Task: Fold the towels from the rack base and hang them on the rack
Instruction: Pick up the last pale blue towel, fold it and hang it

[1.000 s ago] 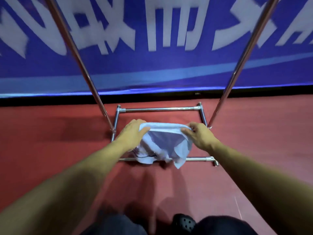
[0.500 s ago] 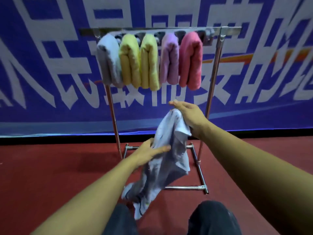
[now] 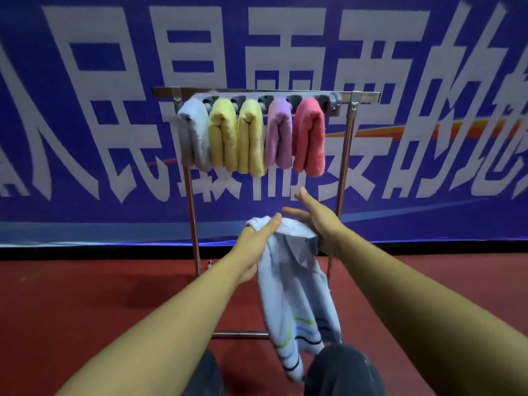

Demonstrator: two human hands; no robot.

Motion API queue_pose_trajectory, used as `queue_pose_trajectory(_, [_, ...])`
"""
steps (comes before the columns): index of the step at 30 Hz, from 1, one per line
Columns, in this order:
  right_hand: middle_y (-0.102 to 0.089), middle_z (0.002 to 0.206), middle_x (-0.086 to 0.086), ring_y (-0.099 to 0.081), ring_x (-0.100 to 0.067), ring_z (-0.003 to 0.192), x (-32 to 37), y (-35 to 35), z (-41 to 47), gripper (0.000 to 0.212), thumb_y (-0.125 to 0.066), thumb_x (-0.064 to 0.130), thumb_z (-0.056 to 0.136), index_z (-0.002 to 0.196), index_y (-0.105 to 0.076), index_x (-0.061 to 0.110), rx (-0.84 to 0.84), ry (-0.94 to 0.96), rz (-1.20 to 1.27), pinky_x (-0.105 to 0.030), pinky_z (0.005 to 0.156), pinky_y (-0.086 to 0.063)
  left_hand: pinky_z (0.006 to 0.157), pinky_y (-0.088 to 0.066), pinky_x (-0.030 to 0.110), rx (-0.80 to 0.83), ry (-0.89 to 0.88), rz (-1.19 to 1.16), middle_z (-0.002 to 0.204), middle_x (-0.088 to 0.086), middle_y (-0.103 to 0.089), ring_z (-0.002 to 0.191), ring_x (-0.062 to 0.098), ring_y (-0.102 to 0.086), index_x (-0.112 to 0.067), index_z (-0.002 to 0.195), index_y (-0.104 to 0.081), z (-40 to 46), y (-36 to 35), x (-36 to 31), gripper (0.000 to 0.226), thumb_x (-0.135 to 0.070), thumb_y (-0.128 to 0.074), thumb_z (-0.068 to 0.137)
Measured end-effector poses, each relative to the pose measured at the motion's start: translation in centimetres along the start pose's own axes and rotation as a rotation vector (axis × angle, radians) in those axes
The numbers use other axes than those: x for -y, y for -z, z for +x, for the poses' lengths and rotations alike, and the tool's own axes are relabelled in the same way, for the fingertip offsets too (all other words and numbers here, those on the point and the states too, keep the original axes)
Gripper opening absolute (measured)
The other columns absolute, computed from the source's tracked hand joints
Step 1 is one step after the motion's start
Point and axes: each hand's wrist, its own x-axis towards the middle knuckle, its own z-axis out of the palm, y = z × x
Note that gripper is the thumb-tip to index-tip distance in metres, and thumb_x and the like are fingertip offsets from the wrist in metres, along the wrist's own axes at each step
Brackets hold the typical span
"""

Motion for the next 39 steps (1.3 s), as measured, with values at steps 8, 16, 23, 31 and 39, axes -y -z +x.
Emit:
queue_pose_trajectory(8, [-0.058, 0.103, -0.032, -0.057, -0.039, 0.095, -6.0, -0.2, -2.7, 0.07, -0.063, 0.069, 0.088, 0.114, -0.067, 0.005, 0.132, -0.063, 0.013, -0.043, 0.09, -0.046, 0.1, -0.055, 0.049, -0.058, 0.09, -0.153, 0.111, 0.02, -0.076, 0.105, 0.033, -0.074, -0.011, 0.124, -0.065, 0.4, 2.1, -3.5, 0.047, -0.045, -0.071, 0.092])
queue_pose_trajectory(16, [-0.072, 0.122, -0.021, -0.07, -0.038, 0.114, -5.0, -2.5, -1.4, 0.049, -0.068, 0.041, 0.097, 0.125, -0.067, 0.0, 0.106, 0.068, 0.214, -0.048, 0.098, -0.055, 0.096, -0.058, 0.043, 0.003, 0.122, 0.084, 0.109, 0.017, -0.077, 0.105, 0.03, -0.074, -0.01, 0.126, -0.064, -0.8, 6.6, -4.7, 0.035, -0.029, -0.07, 0.096])
queue_pose_trajectory(23, [-0.075, 0.116, -0.016, -0.078, -0.033, 0.093, -3.4, -3.6, -1.6, 0.073, -0.087, 0.036, 0.08, 0.14, -0.046, 0.043, 0.157, 0.045, -0.136, -0.041, 0.077, -0.062, 0.103, -0.052, 0.055, 0.049, 0.192, 0.131, 0.115, 0.02, -0.075, 0.109, 0.037, -0.072, -0.008, 0.126, -0.065, -1.7, 8.6, -4.7, 0.034, -0.025, -0.07, 0.096])
queue_pose_trajectory(31, [-0.07, 0.129, -0.004, -0.066, -0.022, 0.118, -2.5, -2.8, -0.6, 0.027, -0.053, 0.031, 0.106, 0.124, -0.07, 0.042, -0.127, 0.24, -0.035, -0.048, 0.106, -0.053, 0.085, -0.061, 0.038, -0.126, 0.119, 0.279, 0.093, 0.007, -0.08, 0.09, 0.022, -0.077, -0.014, 0.106, -0.072, -1.6, 10.9, -5.5, 0.027, -0.035, -0.077, 0.089])
queue_pose_trajectory(39, [-0.064, 0.114, 0.006, -0.058, -0.016, 0.115, -0.1, 0.6, -0.1, 0.032, -0.042, 0.022, 0.109, 0.127, -0.069, 0.02, -0.357, 0.301, -0.231, -0.03, 0.094, -0.047, 0.096, -0.054, 0.037, -0.105, 0.106, -0.127, 0.117, 0.019, -0.071, 0.102, 0.024, -0.07, 0.006, 0.126, -0.066, -0.8, 14.3, -6.1, 0.038, -0.016, -0.068, 0.094])
